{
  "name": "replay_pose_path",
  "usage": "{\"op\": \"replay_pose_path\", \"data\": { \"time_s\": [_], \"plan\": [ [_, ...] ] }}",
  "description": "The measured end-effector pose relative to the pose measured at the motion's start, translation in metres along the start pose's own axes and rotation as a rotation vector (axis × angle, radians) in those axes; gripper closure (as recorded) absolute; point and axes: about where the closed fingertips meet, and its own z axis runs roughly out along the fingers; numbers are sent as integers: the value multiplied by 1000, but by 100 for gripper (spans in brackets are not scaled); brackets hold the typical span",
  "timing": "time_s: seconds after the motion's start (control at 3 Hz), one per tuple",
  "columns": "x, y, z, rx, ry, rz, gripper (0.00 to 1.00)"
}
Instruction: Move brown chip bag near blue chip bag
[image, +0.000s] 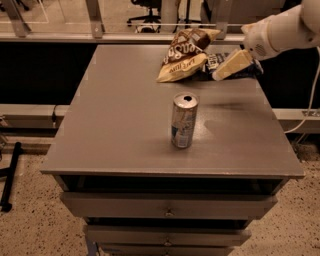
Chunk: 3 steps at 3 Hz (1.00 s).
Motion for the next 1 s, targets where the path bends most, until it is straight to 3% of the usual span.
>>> {"op": "replay_pose_path", "data": {
  "time_s": [0.33, 0.67, 1.0],
  "plan": [
    [32, 2, -54, 87, -36, 38, 0],
    [48, 12, -108, 199, -101, 72, 0],
    [86, 0, -146, 296, -88, 123, 0]
  ]
}}
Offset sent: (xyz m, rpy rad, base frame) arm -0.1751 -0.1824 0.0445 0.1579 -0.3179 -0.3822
